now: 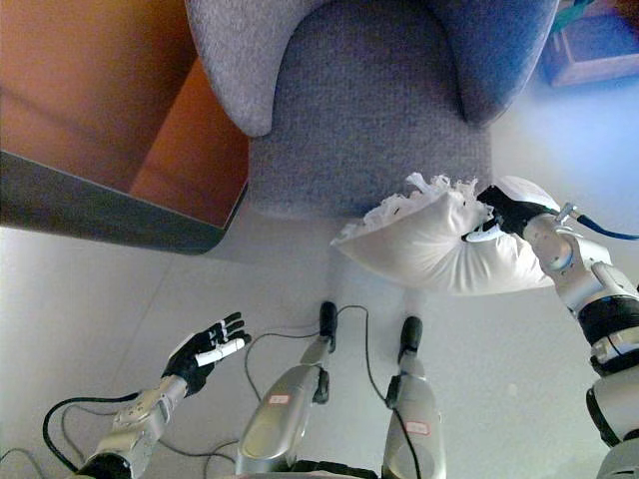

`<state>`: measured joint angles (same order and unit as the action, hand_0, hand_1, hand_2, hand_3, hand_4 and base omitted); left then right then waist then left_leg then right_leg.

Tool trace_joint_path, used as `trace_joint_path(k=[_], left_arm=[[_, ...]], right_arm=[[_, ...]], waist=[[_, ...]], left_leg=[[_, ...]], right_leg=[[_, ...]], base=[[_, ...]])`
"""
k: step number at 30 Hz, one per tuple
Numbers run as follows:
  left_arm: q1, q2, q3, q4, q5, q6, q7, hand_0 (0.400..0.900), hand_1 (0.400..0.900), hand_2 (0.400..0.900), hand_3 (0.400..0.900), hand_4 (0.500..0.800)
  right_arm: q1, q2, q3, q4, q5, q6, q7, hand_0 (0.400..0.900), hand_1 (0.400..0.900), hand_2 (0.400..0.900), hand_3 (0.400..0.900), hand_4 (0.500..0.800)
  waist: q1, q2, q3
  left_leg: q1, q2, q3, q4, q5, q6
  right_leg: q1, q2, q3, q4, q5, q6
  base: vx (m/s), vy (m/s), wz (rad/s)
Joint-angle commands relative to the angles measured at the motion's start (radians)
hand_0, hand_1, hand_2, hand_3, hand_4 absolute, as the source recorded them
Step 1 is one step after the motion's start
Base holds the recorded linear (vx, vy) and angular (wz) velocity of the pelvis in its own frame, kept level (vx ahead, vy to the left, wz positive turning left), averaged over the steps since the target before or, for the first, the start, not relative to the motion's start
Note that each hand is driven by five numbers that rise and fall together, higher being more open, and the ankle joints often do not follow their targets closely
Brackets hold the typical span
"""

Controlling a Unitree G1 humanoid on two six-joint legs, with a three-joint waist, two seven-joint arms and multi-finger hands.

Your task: Pick up the pillow and put it on the sofa.

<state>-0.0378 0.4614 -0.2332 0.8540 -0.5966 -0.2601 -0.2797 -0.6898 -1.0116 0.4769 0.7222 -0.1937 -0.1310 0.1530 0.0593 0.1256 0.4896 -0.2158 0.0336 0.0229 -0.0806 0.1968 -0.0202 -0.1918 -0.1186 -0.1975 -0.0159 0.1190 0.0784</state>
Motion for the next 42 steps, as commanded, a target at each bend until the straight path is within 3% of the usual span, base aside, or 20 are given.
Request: trace_joint_path(k=[1, 10, 17, 23, 30, 34, 42], left_arm=[[0.072, 0.026, 0.026, 0.045, 0.054, -0.01, -0.018, 0.9, 0.9, 0.9, 0.9, 0.8], [0.123, -0.01, 0.08, 0.141, 0.142, 0.021, -0.017, 0.9, 0.9, 0.9, 0.9, 0.8], [0.145, -0.003, 0.103, 0.222, 0.188, 0.022, -0.02, 0.9, 0.9, 0.9, 0.9, 0.8], [0.146, 0.018, 0.097, 0.237, 0.222, 0.028, -0.02, 0.9, 0.9, 0.9, 0.9, 0.8], [0.16, 0.018, 0.092, 0.262, 0.227, 0.021, -0.001, 0.9, 0.9, 0.9, 0.9, 0.8], [0.17, 0.0, 0.09, 0.273, 0.222, 0.012, 0.013, 0.9, 0.9, 0.9, 0.9, 0.8], [0.181, 0.005, 0.094, 0.276, 0.194, 0.015, 0.025, 0.9, 0.9, 0.9, 0.9, 0.8]], right_arm=[[-0.028, -0.112, -0.079, -0.095, 0.07, -0.097, 0.036, 0.4, 0.4, 0.4, 0.4, 0.5], [-0.065, -0.141, -0.096, -0.109, 0.141, -0.124, 0.159, 0.4, 0.4, 0.4, 0.4, 0.5], [-0.307, -0.135, 0.0, -0.001, 0.309, -0.057, 0.227, 0.4, 0.4, 0.4, 0.4, 0.5], [-0.532, -0.115, 0.135, 0.13, 0.264, 0.013, 0.271, 0.4, 0.4, 0.4, 0.4, 0.5], [-0.717, -0.053, 0.271, 0.187, 0.237, 0.103, 0.252, 0.4, 0.4, 0.4, 0.4, 0.5], [-0.776, -0.025, 0.295, 0.224, 0.219, 0.151, 0.225, 0.4, 0.4, 0.4, 0.4, 0.5], [-0.872, -0.021, 0.344, 0.339, 0.199, 0.309, 0.135, 0.4, 0.4, 0.4, 0.4, 0.5]], waist=[[0.015, -0.106, -0.154], [0.052, -0.181, -0.255], [0.105, -0.241, -0.298], [0.151, -0.274, -0.302], [0.184, -0.294, -0.311], [0.197, -0.293, -0.322], [0.23, -0.289, -0.297]], left_leg=[[0.072, -0.005, 0.051, -0.007, -0.109, -0.041], [0.162, -0.008, 0.032, -0.007, -0.139, -0.034], [0.198, -0.003, 0.009, -0.007, -0.154, -0.036], [0.2, 0.001, -0.021, -0.007, -0.154, -0.037], [0.208, 0.003, -0.038, -0.007, -0.151, -0.038], [0.217, -0.001, -0.05, -0.007, -0.15, -0.038], [0.199, -0.006, -0.084, -0.007, -0.141, -0.037]], right_leg=[[0.048, -0.003, -0.037, 0.005, -0.039, 0.036], [0.167, 0.009, -0.057, -0.038, -0.04, 0.033], [0.223, 0.016, -0.075, -0.071, -0.029, 0.04], [0.241, 0.019, -0.092, -0.071, -0.031, 0.043], [0.261, 0.017, -0.112, -0.071, -0.034, 0.045], [0.277, 0.015, -0.118, -0.071, -0.039, 0.043], [0.279, 0.013, -0.124, -0.071, -0.042, 0.042]], base=[[0.14, 0.023, 0.05], [0.16, 0.028, 0.13], [0.15, -0.004, 0.14], [0.07, -0.018, 0.2], [0.05, 0.008, 0.07], [0.1, 0.048, 0.1], [0.05, 0.027, 0.2]])
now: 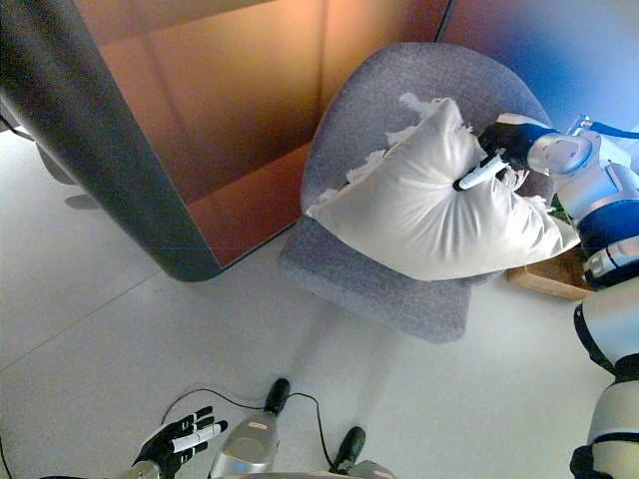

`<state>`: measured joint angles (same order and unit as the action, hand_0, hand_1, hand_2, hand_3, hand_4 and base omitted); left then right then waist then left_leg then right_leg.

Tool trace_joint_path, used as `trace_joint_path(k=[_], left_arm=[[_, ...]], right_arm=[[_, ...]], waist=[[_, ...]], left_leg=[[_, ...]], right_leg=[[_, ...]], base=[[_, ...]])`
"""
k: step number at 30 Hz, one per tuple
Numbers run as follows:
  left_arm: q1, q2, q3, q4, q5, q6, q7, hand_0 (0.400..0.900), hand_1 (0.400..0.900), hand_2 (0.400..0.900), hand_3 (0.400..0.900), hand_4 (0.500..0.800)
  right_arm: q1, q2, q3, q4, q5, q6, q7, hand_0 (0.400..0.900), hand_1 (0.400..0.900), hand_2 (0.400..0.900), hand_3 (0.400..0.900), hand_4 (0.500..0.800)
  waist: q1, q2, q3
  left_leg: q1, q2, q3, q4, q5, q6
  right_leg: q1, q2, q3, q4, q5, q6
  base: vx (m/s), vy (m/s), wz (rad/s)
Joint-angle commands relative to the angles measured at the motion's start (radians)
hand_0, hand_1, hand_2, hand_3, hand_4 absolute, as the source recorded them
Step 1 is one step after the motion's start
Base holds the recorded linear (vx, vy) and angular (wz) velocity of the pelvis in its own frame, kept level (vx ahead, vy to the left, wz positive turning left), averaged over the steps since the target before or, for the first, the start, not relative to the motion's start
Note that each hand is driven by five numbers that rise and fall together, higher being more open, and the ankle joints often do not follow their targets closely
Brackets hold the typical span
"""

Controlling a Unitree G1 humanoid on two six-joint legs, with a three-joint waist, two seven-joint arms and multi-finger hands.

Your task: Pick up the pillow and put it on the sofa.

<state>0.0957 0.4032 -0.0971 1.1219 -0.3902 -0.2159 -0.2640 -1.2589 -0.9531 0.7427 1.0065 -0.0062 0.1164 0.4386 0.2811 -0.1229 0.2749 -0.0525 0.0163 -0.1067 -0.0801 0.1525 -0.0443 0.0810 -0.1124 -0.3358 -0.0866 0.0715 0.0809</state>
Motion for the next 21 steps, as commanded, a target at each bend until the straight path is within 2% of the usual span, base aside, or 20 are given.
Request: trace_joint_path(k=[1, 4, 5, 6, 9, 21], left_arm=[[0.046, 0.069, -0.04, 0.008, -0.019, -0.032, 0.007, 0.9, 0.9, 0.9, 0.9, 0.8], [0.043, 0.088, -0.03, 0.004, -0.045, -0.045, -0.018, 0.9, 0.9, 0.9, 0.9, 0.8], [0.043, 0.091, -0.028, 0.002, -0.052, -0.055, -0.029, 0.9, 0.9, 0.9, 0.9, 0.8], [0.047, 0.093, -0.024, -0.006, -0.062, -0.068, -0.042, 0.9, 0.9, 0.9, 0.9, 0.8], [0.044, 0.093, -0.029, -0.028, -0.091, -0.076, -0.066, 0.9, 0.9, 0.9, 0.9, 0.8], [0.027, 0.089, -0.069, -0.072, -0.14, -0.072, -0.069, 0.9, 0.9, 0.9, 0.9, 0.8]], right_arm=[[-0.316, -0.082, 0.089, 0.067, 0.013, 0.079, -0.166, 0.4, 0.4, 0.4, 0.4, 0.5], [-0.342, -0.095, 0.117, 0.081, 0.047, 0.097, -0.211, 0.4, 0.4, 0.4, 0.4, 0.5], [-0.346, -0.099, 0.121, 0.078, 0.059, 0.107, -0.238, 0.822, 0.822, 0.822, 0.822, 0.753], [-0.349, -0.104, 0.122, 0.069, 0.074, 0.129, -0.248, 0.9, 0.9, 0.9, 0.9, 0.8], [-0.353, -0.11, 0.129, 0.076, 0.079, 0.156, -0.249, 0.9, 0.9, 0.9, 0.9, 0.8], [-0.365, -0.127, 0.135, 0.162, 0.063, 0.134, -0.196, 0.9, 0.9, 0.9, 0.9, 0.8]], waist=[[0.012, -0.042, -0.072], [0.021, -0.042, -0.043], [0.022, -0.042, -0.036], [0.022, -0.043, -0.029], [0.022, -0.042, -0.019], [0.012, -0.026, -0.002]], left_leg=[[0.027, 0.01, 0.04, -0.007, -0.095, -0.012], [-0.001, 0.012, 0.031, -0.007, -0.09, -0.011], [-0.007, 0.012, 0.03, -0.007, -0.089, -0.011], [-0.014, 0.013, 0.028, -0.007, -0.088, -0.012], [-0.026, 0.015, 0.027, -0.007, -0.087, -0.01], [-0.042, 0.016, 0.036, -0.007, -0.09, -0.009]], right_leg=[[0.0, 0.007, 0.015, -0.001, 0.006, 0.039], [-0.021, 0.006, 0.013, -0.001, 0.009, 0.04], [-0.026, 0.005, 0.013, -0.001, 0.011, 0.04], [-0.033, 0.005, 0.013, -0.001, 0.012, 0.041], [-0.046, 0.005, 0.013, -0.001, 0.015, 0.04], [-0.072, -0.005, 0.015, -0.001, 0.02, 0.043]], base=[[-0.06, -0.018, 0.19], [-0.08, -0.022, 0.11], [-0.1, -0.034, 0.08], [-0.06, -0.034, 0.04], [-0.05, -0.019, -0.03], [-0.03, 0.007, -0.06]])
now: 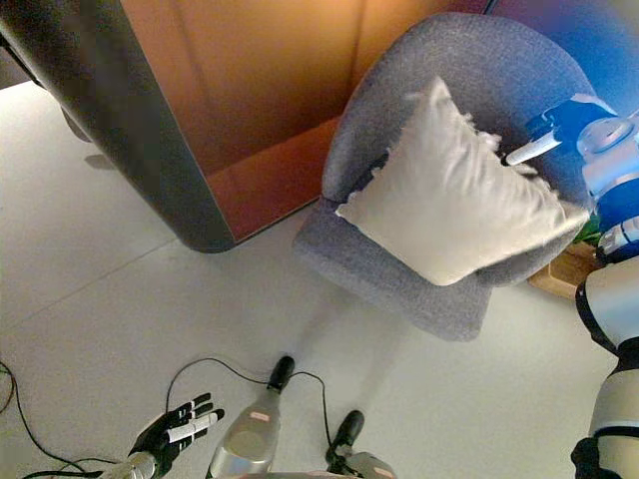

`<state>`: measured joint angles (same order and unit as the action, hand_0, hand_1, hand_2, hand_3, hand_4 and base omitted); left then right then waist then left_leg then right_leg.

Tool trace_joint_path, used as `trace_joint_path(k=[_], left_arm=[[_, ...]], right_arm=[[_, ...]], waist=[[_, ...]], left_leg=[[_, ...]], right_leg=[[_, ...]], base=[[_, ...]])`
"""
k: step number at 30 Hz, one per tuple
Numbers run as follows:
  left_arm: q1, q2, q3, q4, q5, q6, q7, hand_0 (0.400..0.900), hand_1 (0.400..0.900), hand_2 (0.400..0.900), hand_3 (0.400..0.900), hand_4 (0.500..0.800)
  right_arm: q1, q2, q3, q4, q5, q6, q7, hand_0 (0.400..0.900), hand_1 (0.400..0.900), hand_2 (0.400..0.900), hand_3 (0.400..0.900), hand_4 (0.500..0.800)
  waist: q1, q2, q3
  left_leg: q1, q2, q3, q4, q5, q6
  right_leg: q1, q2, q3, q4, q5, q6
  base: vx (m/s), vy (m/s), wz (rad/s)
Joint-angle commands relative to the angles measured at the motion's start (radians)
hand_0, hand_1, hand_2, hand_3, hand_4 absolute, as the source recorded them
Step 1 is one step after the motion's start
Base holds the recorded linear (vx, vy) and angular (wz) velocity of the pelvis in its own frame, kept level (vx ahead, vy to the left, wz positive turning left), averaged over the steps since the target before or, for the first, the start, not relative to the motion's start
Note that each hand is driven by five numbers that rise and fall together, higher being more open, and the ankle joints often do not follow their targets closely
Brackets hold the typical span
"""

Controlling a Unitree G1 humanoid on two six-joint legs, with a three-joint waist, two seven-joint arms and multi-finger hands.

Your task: Pick up the pillow and put it on the sofa.

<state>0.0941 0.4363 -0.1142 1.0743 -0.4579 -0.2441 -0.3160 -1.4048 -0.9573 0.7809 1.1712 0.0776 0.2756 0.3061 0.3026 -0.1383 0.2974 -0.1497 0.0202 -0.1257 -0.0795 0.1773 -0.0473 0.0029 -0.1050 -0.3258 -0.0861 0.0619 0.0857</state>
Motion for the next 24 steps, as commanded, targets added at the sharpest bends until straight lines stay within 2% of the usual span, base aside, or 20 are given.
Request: trace_joint_path(k=[1, 11, 16, 18, 20, 24], left_arm=[[0.029, 0.058, -0.052, -0.023, -0.076, -0.044, -0.022, 0.9, 0.9, 0.9, 0.9, 0.8], [0.036, 0.061, -0.048, -0.029, -0.073, -0.046, -0.026, 0.9, 0.9, 0.9, 0.9, 0.8], [0.032, 0.053, -0.045, -0.025, -0.064, -0.052, -0.019, 0.9, 0.9, 0.9, 0.9, 0.8], [0.029, 0.044, -0.045, -0.017, -0.061, -0.05, -0.023, 0.9, 0.9, 0.9, 0.9, 0.8], [0.025, 0.035, -0.047, -0.011, -0.062, -0.05, -0.019, 0.9, 0.9, 0.9, 0.9, 0.8], [0.014, -0.003, -0.031, -0.008, -0.068, -0.038, -0.012, 0.9, 0.9, 0.9, 0.9, 0.8]], right_arm=[[-0.225, -0.126, 0.103, 0.003, -0.025, -0.027, -0.061, 0.9, 0.9, 0.9, 0.9, 0.8], [-0.2, -0.164, 0.097, 0.021, -0.003, -0.03, -0.037, 0.9, 0.9, 0.9, 0.9, 0.8], [-0.104, -0.182, 0.015, 0.009, 0.051, -0.074, -0.051, 0.9, 0.9, 0.9, 0.9, 0.8], [-0.01, -0.186, -0.073, -0.004, 0.13, -0.101, -0.061, 0.9, 0.9, 0.9, 0.9, 0.8], [0.142, -0.173, -0.21, -0.04, 0.211, -0.111, -0.08, 0.9, 0.9, 0.9, 0.9, 0.8], [0.543, -0.09, -0.52, -0.154, 0.264, -0.168, -0.069, 0.9, 0.9, 0.9, 0.9, 0.8]], waist=[[-0.012, -0.008, -0.026], [-0.031, -0.001, -0.035], [-0.048, 0.005, -0.053], [-0.062, 0.013, -0.064], [-0.077, 0.021, -0.076], [-0.124, 0.048, -0.098]], left_leg=[[0.054, 0.013, 0.056, -0.008, -0.115, -0.007], [0.054, 0.016, 0.071, -0.008, -0.117, -0.009], [0.061, 0.015, 0.08, -0.008, -0.12, -0.01], [0.07, 0.015, 0.087, -0.008, -0.123, -0.009], [0.081, 0.013, 0.095, -0.008, -0.127, -0.008], [0.107, 0.011, 0.118, -0.008, -0.138, -0.005]], right_leg=[[0.004, -0.013, 0.006, -0.001, 0.029, 0.038], [-0.01, -0.012, 0.021, -0.001, 0.031, 0.038], [-0.01, -0.013, 0.031, -0.001, 0.029, 0.04], [-0.006, -0.014, 0.034, -0.001, 0.028, 0.041], [0.0, -0.016, 0.043, -0.001, 0.027, 0.043], [0.01, -0.022, 0.063, -0.001, 0.025, 0.043]], base=[[-0.03, 0.015, -0.05], [-0.03, 0.006, -0.05], [-0.02, 0.01, -0.05], [0.0, 0.031, -0.1], [0.01, 0.032, -0.13], [-0.01, 0.057, -0.19]])
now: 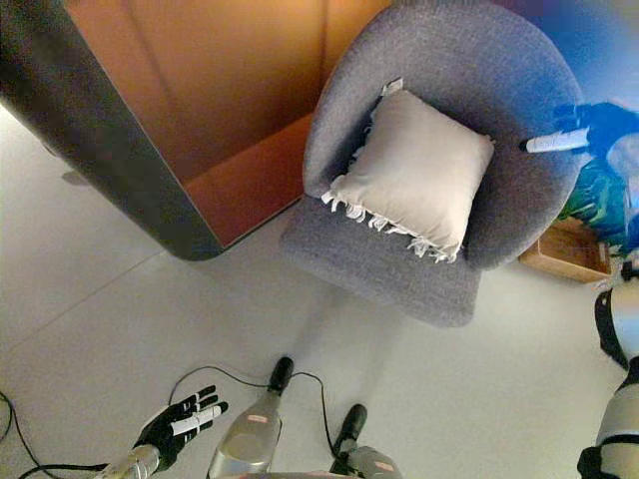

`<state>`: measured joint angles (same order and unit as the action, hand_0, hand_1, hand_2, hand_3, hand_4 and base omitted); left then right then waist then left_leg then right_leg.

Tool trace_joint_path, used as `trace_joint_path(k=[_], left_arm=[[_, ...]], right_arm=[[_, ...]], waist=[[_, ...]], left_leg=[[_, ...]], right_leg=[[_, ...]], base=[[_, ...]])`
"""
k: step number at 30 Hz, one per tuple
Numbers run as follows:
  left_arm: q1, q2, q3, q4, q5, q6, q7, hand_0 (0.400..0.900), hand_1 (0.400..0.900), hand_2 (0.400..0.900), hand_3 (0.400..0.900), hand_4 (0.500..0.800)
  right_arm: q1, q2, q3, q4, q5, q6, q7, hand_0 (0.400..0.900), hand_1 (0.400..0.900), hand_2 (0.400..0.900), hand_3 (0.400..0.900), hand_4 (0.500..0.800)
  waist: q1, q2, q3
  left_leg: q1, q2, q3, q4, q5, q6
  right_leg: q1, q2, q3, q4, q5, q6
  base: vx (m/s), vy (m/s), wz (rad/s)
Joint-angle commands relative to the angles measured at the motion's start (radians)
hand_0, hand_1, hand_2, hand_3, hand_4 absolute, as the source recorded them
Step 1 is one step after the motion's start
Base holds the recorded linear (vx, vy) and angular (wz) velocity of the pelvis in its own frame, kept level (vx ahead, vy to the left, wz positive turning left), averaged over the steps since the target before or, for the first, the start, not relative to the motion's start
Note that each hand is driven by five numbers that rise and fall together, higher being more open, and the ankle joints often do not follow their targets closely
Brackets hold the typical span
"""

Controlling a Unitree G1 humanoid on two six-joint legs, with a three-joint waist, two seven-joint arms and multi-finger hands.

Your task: Pick up the pillow and put it on the sofa.

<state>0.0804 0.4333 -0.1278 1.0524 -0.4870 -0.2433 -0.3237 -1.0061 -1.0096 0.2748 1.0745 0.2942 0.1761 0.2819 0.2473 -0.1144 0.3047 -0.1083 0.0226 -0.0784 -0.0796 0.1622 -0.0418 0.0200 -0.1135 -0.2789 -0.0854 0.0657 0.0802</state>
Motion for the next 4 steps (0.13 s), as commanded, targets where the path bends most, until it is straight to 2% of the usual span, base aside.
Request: trace_joint_path(k=[1, 4], left_arm=[[0.022, -0.008, -0.015, 0.023, -0.044, -0.042, -0.003, 0.9, 0.9, 0.9, 0.9, 0.8], [0.012, -0.034, -0.001, 0.053, -0.04, -0.049, -0.006, 0.9, 0.9, 0.9, 0.9, 0.8]], right_arm=[[0.224, -0.005, -0.068, -0.076, 0.033, -0.075, -0.055, 0.9, 0.9, 0.9, 0.9, 0.8], [0.489, 0.116, -0.176, -0.168, -0.013, -0.12, -0.096, 0.9, 0.9, 0.9, 0.9, 0.8]], waist=[[-0.081, 0.031, -0.11], [-0.119, 0.044, -0.127]], left_leg=[[0.072, 0.007, 0.075, -0.008, -0.125, -0.009], [0.091, 0.007, 0.095, -0.008, -0.134, -0.005]], right_leg=[[-0.004, -0.014, 0.02, -0.002, 0.022, 0.049], [0.002, -0.016, 0.036, -0.002, 0.022, 0.05]], base=[[-0.01, 0.03, -0.19], [-0.02, 0.011, -0.18]])
